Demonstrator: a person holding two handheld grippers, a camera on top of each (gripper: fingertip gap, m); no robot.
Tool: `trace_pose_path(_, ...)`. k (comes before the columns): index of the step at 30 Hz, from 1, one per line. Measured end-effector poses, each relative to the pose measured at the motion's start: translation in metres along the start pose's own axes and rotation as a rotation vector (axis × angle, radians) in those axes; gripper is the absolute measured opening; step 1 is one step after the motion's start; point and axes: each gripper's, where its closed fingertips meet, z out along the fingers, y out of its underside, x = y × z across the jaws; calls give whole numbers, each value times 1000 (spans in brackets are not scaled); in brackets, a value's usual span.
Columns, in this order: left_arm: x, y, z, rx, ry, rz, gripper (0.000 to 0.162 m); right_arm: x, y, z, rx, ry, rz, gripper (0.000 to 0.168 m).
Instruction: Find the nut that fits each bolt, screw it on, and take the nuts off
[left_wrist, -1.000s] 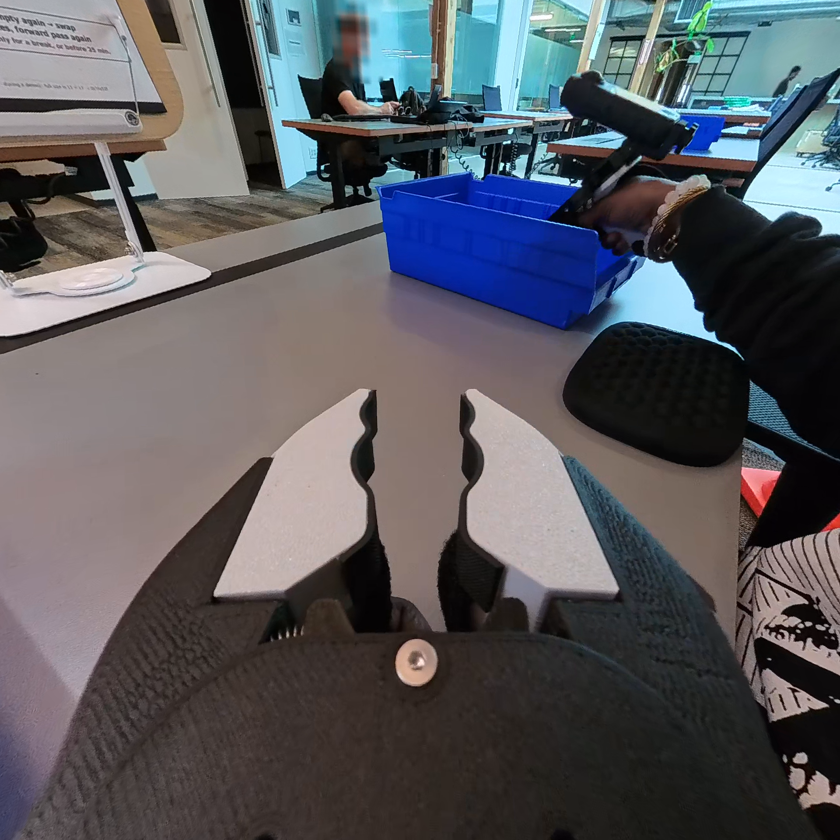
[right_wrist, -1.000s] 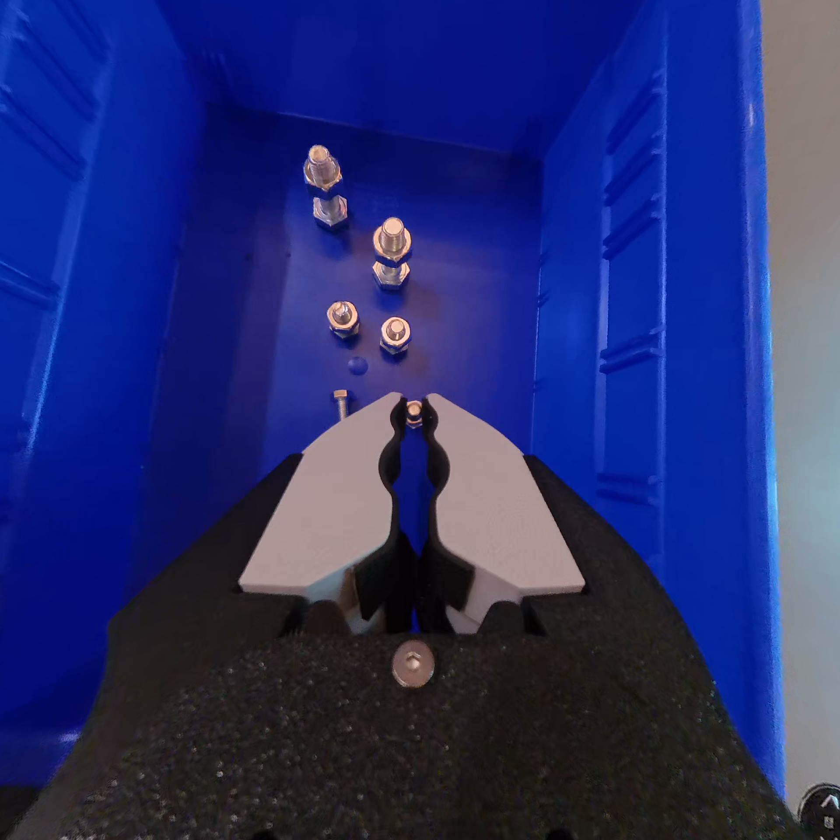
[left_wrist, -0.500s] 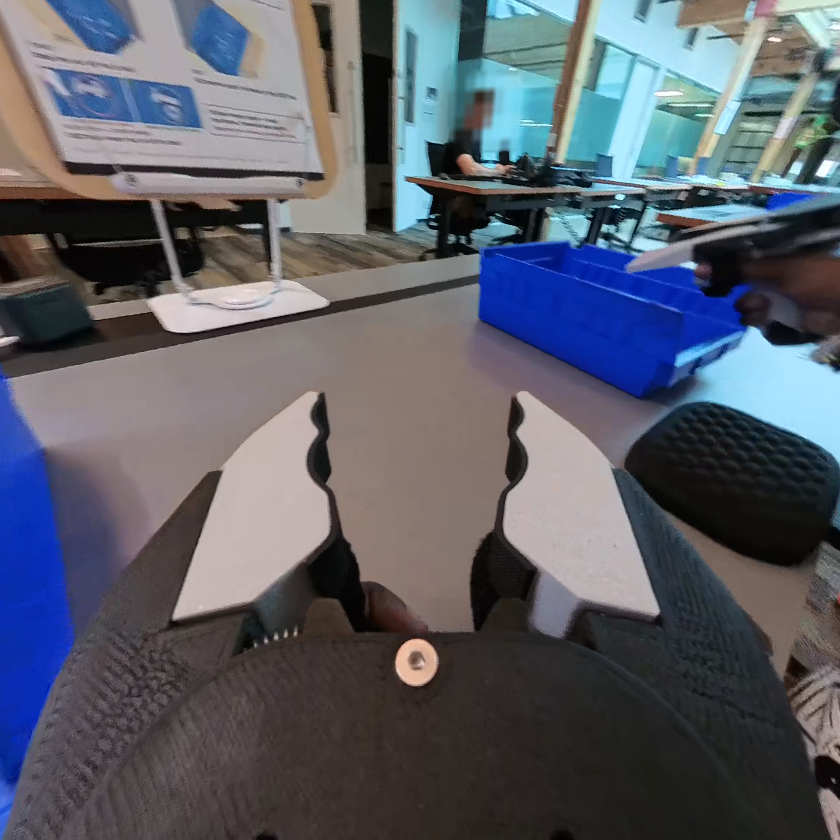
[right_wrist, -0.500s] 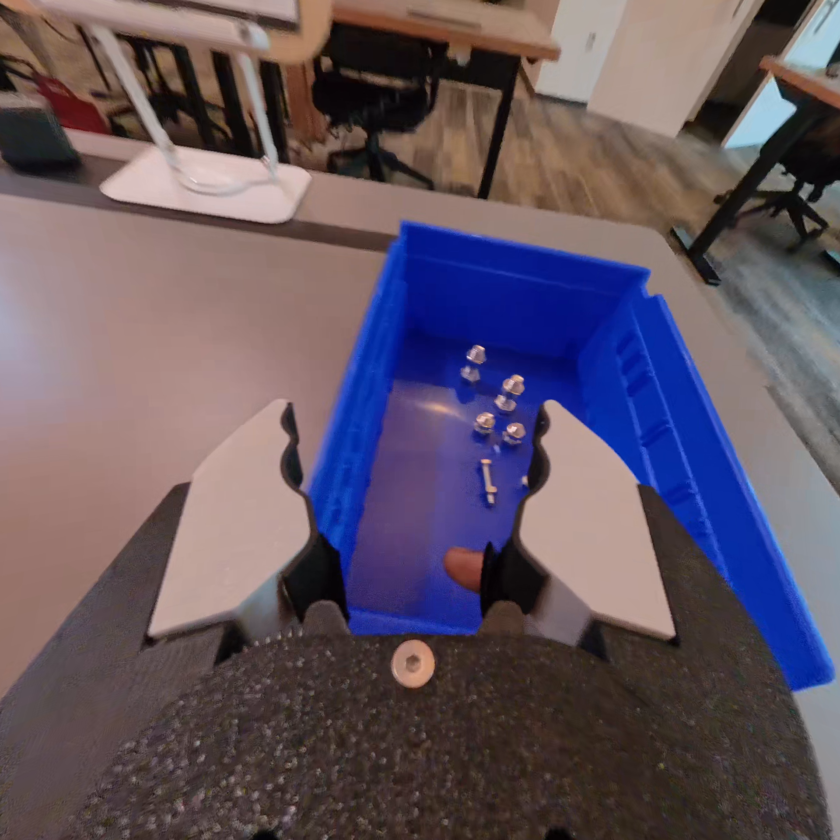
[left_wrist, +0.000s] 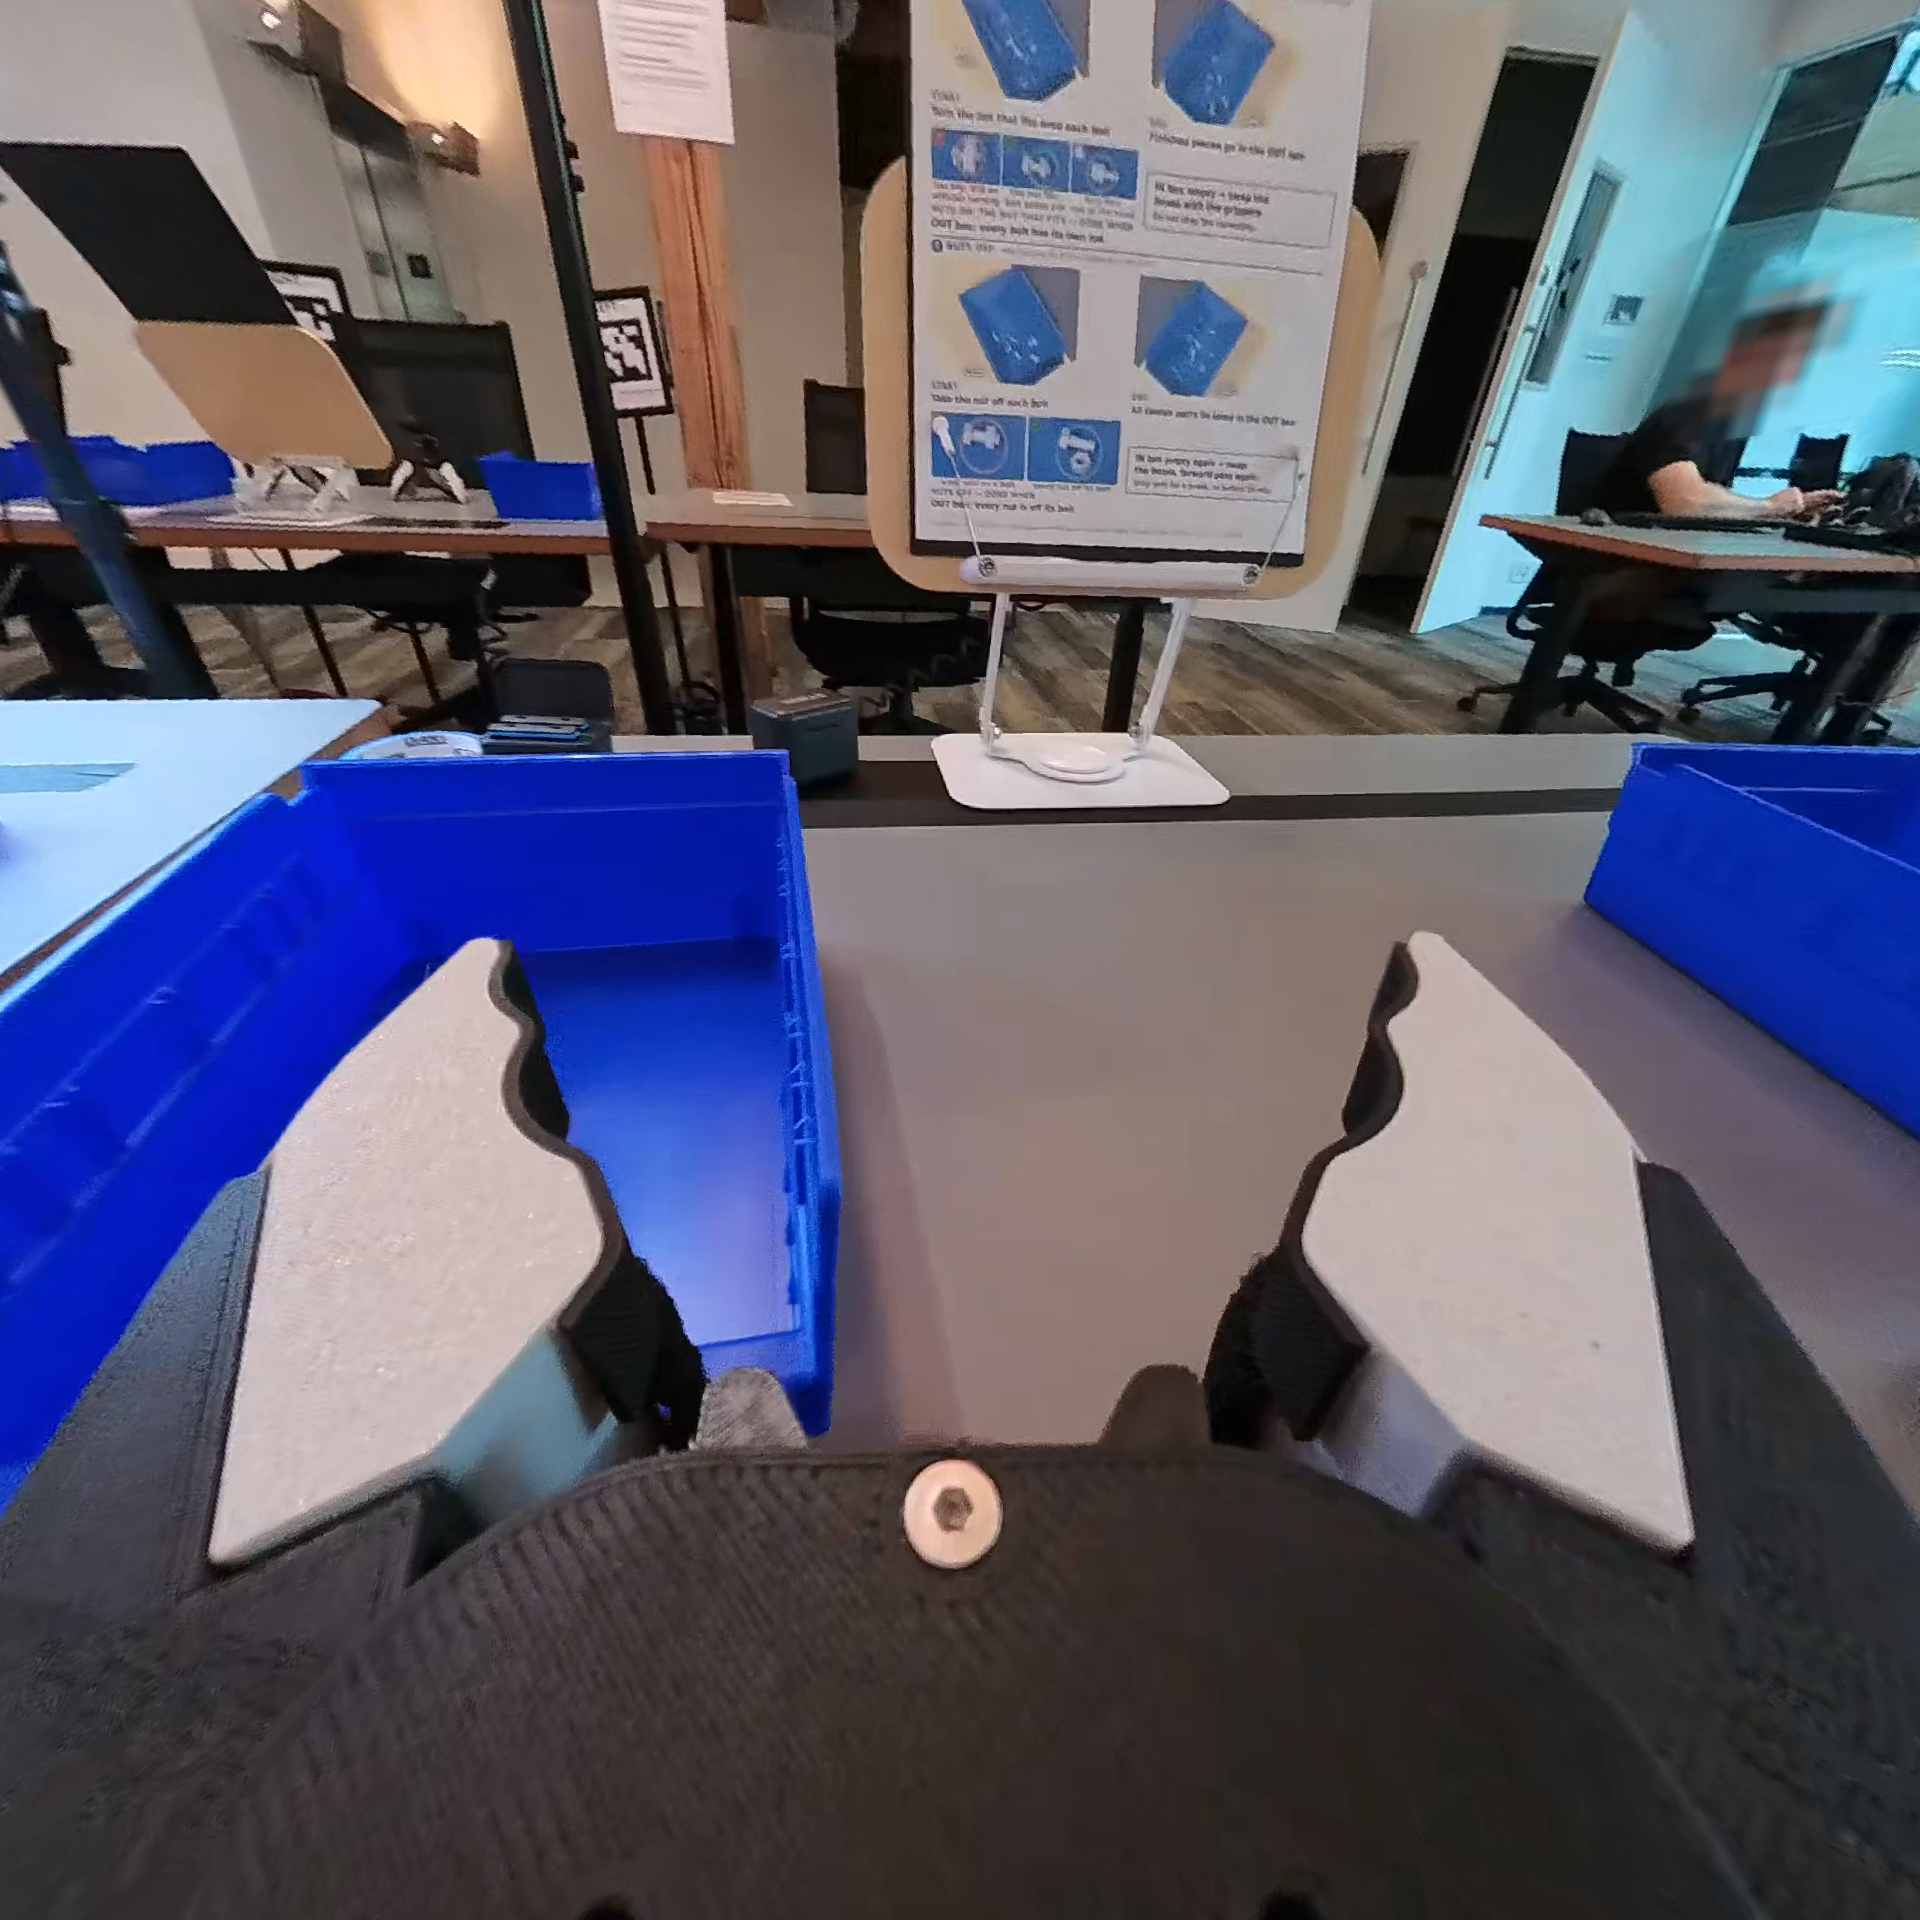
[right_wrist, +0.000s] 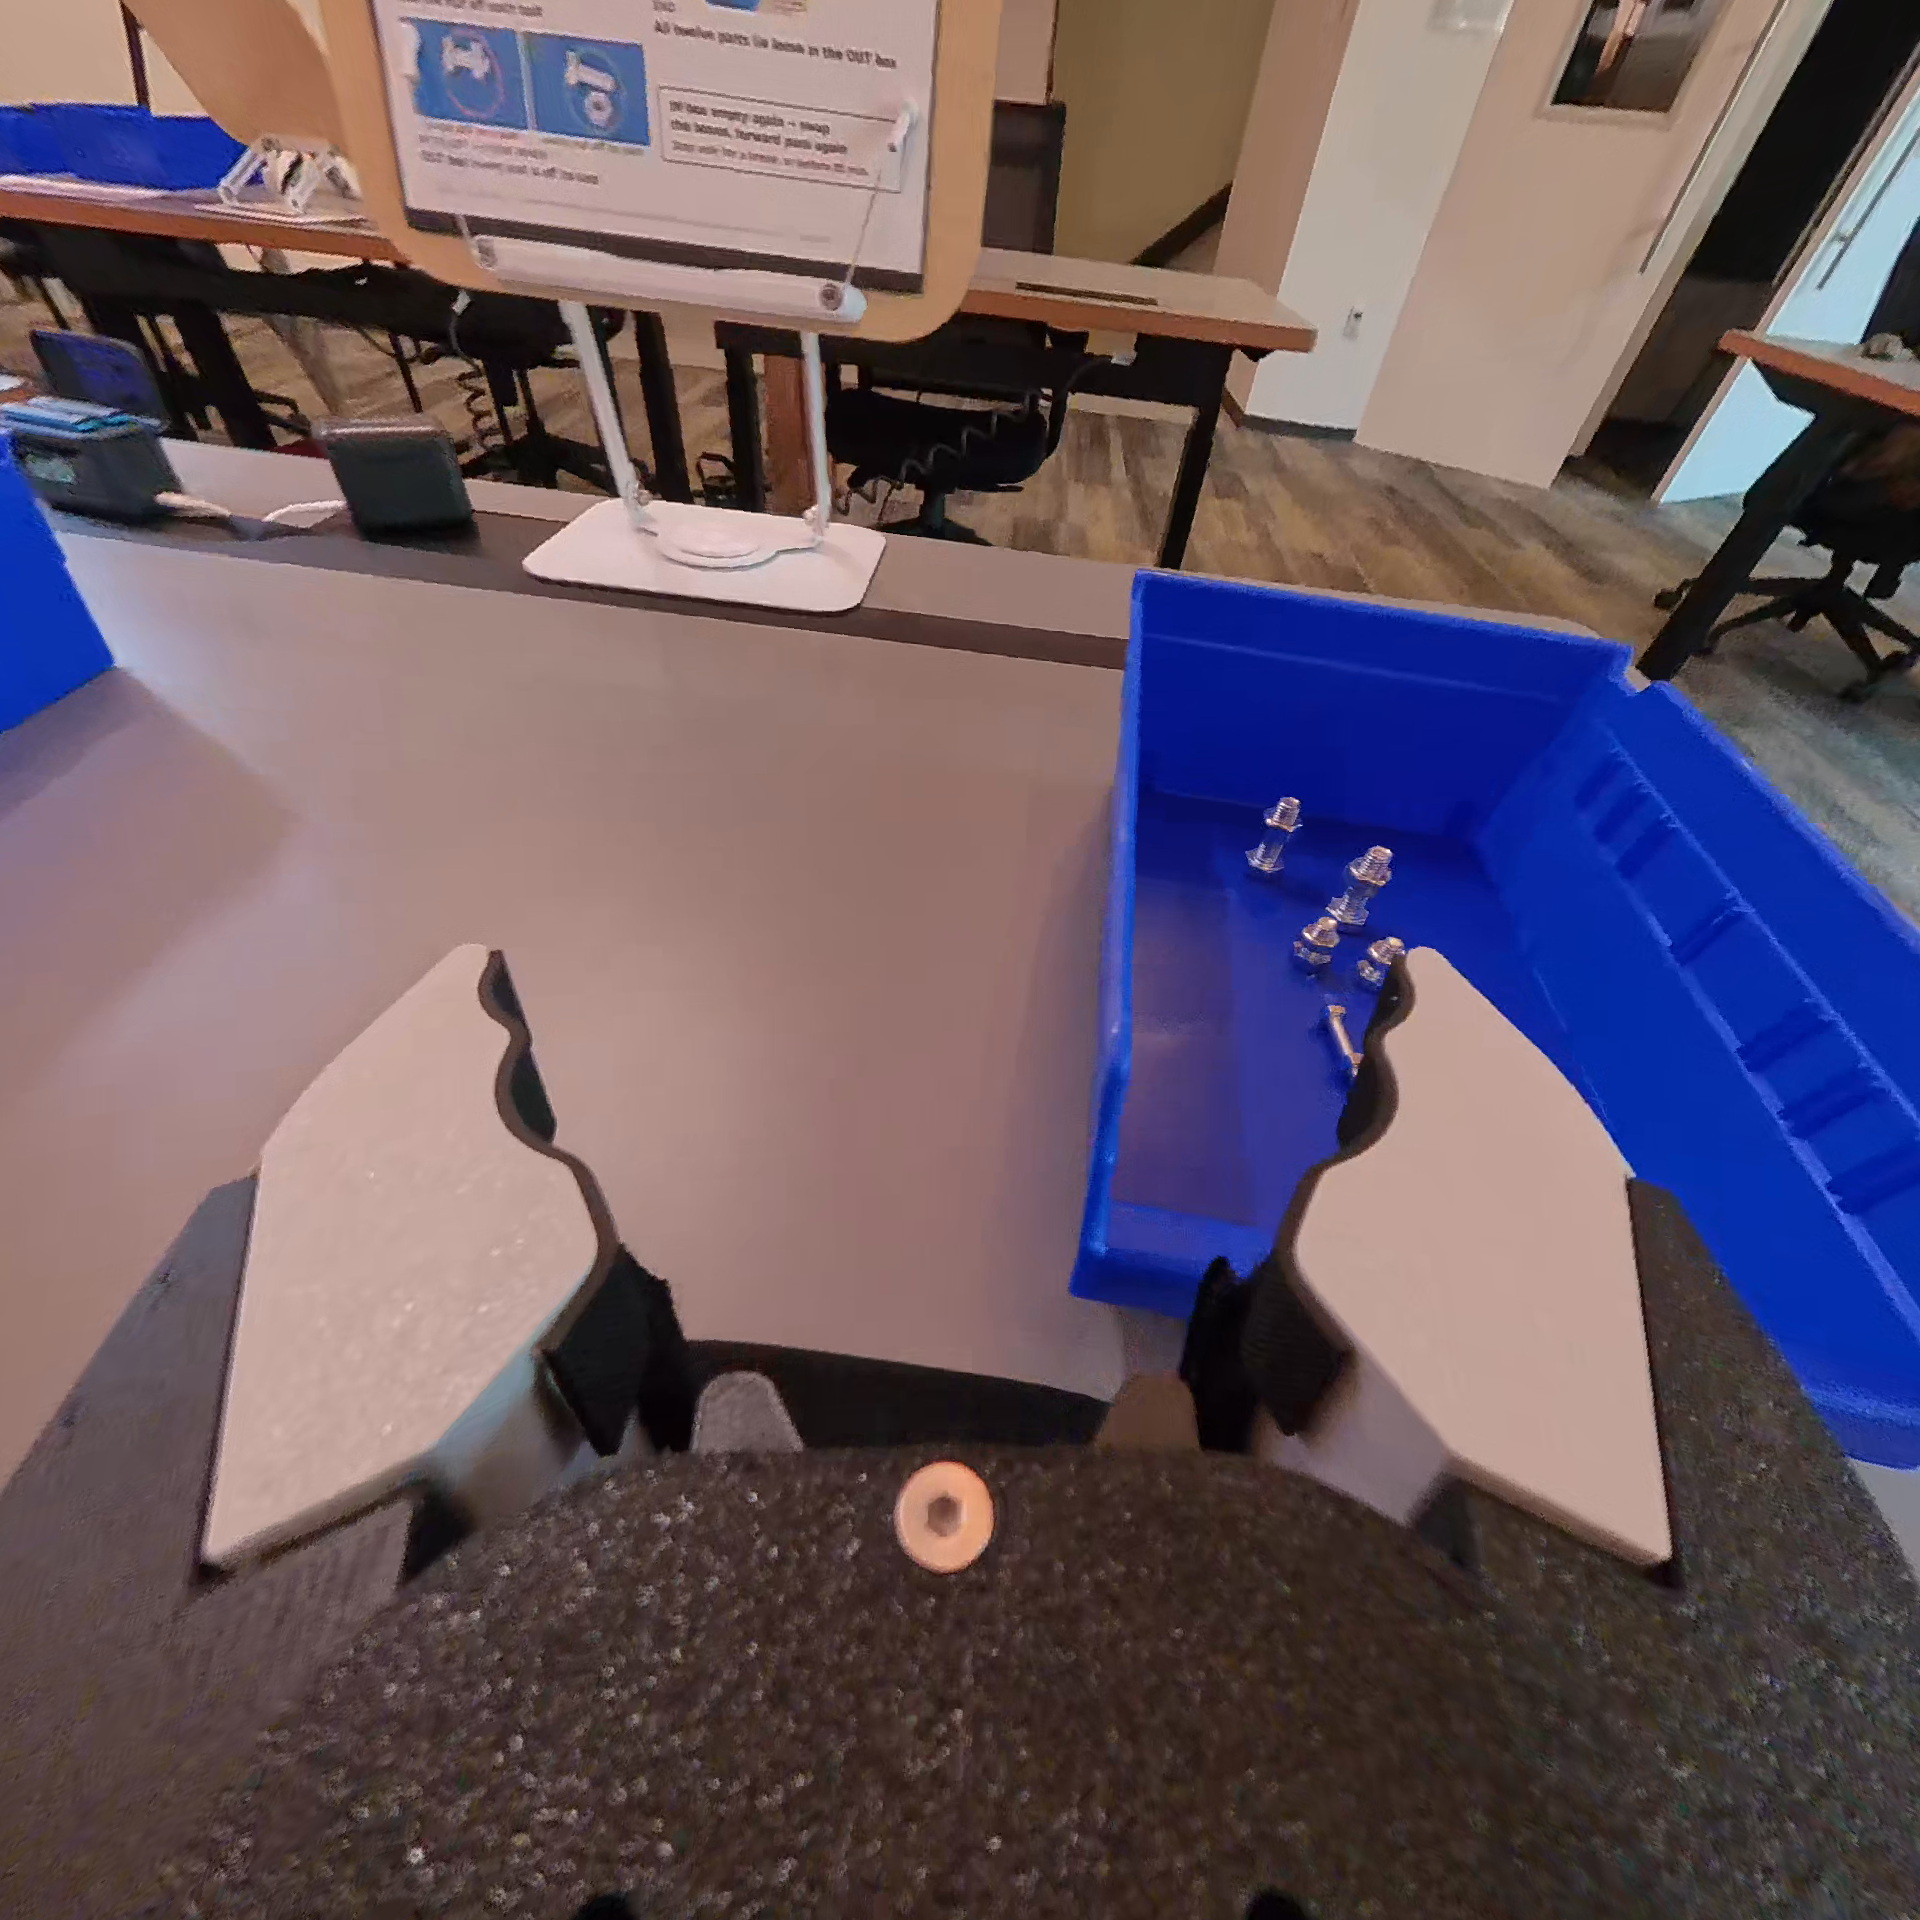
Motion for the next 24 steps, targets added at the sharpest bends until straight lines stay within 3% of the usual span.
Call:
trace_pose_path(6,2,-2,-22,12,19,37,145,-23,14,-8,-47,-31,-64,148)
trace_pose_path(12,9,18,-40,-101,25,77,145,-37,18,-25,-68,-42,-82,148)
trace_pose_path(24,30,47,-117,-164,-13,94,145,-42,59,-106,-81,-52,-64,148)
